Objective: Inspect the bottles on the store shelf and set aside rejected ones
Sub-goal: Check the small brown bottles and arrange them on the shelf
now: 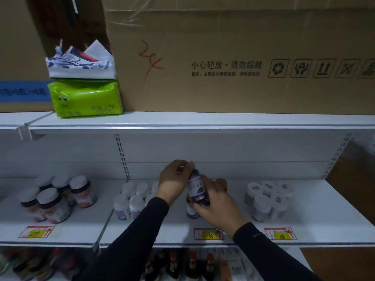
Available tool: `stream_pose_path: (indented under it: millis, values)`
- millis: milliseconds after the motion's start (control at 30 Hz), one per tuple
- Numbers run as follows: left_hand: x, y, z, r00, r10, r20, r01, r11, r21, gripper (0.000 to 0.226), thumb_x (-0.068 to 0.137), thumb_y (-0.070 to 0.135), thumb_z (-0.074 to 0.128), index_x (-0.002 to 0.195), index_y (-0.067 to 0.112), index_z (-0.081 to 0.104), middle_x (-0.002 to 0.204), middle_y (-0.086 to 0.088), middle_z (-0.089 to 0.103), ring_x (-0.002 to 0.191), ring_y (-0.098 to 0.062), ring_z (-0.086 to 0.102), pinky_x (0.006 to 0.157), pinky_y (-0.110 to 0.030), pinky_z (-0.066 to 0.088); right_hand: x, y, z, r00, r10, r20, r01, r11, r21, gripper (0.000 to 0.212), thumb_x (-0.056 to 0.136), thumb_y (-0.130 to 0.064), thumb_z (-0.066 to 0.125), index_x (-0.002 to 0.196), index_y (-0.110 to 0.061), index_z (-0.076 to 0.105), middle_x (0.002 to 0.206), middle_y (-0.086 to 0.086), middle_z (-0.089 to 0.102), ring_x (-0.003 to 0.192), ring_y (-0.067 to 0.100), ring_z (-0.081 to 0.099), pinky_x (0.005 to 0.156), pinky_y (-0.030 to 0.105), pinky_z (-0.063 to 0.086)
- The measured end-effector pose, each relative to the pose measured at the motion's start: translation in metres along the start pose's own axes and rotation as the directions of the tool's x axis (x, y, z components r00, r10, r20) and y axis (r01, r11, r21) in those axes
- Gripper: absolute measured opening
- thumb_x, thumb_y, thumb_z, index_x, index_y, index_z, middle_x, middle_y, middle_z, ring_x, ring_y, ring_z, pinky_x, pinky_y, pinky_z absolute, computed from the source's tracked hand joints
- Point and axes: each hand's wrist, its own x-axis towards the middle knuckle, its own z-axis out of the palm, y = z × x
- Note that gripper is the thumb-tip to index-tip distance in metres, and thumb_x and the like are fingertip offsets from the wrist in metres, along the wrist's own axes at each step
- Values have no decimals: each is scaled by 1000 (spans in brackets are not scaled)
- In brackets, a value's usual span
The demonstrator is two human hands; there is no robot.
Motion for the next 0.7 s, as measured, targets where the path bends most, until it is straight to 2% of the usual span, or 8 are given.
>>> stream_pose_path:
  millis: [133, 200, 267, 333, 400, 500, 600, 700]
  values:
    - [-3, -4, -2, 998, -25, 60, 29, 998, -53, 23, 92, 36, 63, 88, 14, 70, 89, -3, 72, 85, -20, 67, 83, -41, 52, -4, 0, 9, 1000, -18, 7, 17, 990, 139, 65, 85, -50, 58, 141, -31, 29, 114, -1, 54, 97, 17, 58, 74, 29, 51]
    - [-3, -6, -4, 992, -57, 112, 72, 989, -128, 20, 92, 33, 63, 98, 16, 71, 98, -3, 73, 90, -17, 67, 85, -41, 53, -6, -1, 10, 1000, -7, 19, 3, 986, 166, 64, 86, -48, 54, 142, -31, 27, 116, -2, 55, 100, 16, 58, 78, 28, 51]
    - [-3, -8, -6, 983, -104, 154, 133, 973, -190, 29, 93, 31, 64, 114, 12, 66, 109, -6, 71, 97, -17, 67, 87, -38, 56, -8, -3, 9, 1000, 6, 29, -12, 982, 189, 63, 88, -49, 52, 142, -31, 26, 119, -2, 55, 103, 16, 58, 83, 29, 52]
    - [-3, -8, -8, 976, -128, 174, 171, 951, -258, 34, 92, 27, 65, 120, 8, 63, 110, -8, 70, 98, -19, 68, 84, -34, 57, -8, -6, 7, 999, 10, 34, -16, 979, 204, 62, 88, -49, 51, 142, -32, 26, 121, -2, 53, 106, 15, 56, 87, 30, 51]
    - [-4, -8, -9, 977, -143, 159, 187, 930, -317, 30, 91, 24, 67, 116, 6, 64, 105, -9, 72, 95, -21, 69, 81, -34, 57, -8, -9, 6, 1000, 8, 19, -12, 978, 208, 63, 87, -48, 55, 142, -31, 29, 122, -3, 48, 107, 13, 53, 89, 27, 49]
    - [-6, -6, -8, 981, -144, 126, 182, 912, -369, 12, 90, 21, 68, 97, 11, 68, 95, -11, 74, 88, -22, 69, 80, -37, 56, -7, -16, 3, 999, 33, -17, -29, 980, 198, 71, 82, -47, 67, 142, -28, 34, 122, -5, 42, 102, 8, 49, 87, 18, 43]
    - [-7, -3, -9, 987, -131, 94, 157, 916, -369, 13, 87, 22, 72, 92, 10, 69, 94, -13, 73, 84, -22, 68, 76, -35, 55, -6, -21, 0, 997, 65, -32, -57, 977, 203, 72, 79, -42, 73, 140, -27, 38, 117, -6, 39, 98, 6, 48, 87, 18, 44]
    - [-10, 1, -11, 984, -125, 126, 163, 918, -362, 12, 88, 22, 70, 89, 10, 70, 95, -15, 73, 83, -21, 68, 76, -34, 55, -8, -22, 0, 997, 52, -54, -40, 979, 197, 63, 84, -38, 69, 139, -27, 40, 118, -5, 43, 98, 7, 50, 86, 18, 45]
